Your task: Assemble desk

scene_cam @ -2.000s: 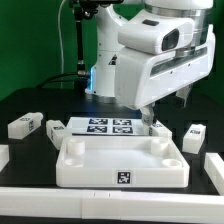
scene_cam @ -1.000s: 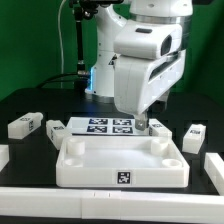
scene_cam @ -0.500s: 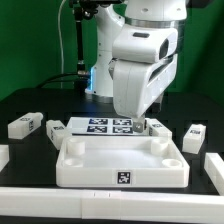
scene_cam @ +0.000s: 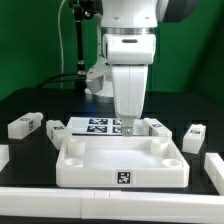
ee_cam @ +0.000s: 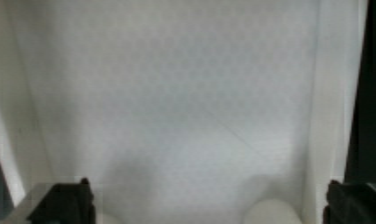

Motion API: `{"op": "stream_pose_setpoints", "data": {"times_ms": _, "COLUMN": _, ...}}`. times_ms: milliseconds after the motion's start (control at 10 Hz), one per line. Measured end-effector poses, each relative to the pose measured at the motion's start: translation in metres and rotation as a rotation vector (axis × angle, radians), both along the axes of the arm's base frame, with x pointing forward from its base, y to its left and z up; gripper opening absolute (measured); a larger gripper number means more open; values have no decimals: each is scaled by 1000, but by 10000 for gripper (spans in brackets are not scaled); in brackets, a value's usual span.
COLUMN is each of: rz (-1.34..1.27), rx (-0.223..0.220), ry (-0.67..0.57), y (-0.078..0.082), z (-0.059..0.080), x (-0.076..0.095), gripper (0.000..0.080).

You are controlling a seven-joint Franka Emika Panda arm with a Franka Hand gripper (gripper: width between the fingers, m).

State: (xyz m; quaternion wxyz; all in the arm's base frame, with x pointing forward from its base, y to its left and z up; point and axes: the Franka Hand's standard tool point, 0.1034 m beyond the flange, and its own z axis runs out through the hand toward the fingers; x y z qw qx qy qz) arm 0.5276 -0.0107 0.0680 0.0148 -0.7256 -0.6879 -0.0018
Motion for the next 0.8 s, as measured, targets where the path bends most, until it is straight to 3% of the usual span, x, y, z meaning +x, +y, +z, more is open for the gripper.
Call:
{"op": "stream_pose_setpoints", "data": {"times_ms": 400, "rz": 12, "rx": 1, "ry": -3, "y": -2, "z": -7, "x": -7, "gripper": 650}}
{"op": "stream_pose_setpoints", "data": {"times_ms": 600, "rz": 37, "rx": 8, "ry": 13, "y": 5, "z": -28, "x": -37, "gripper": 650}}
{"op": "stream_pose_setpoints", "data": {"times_ms": 800, "rz": 35, "rx": 14, "ry": 14, "y": 7, "z": -46, "x": -45, "gripper": 650}}
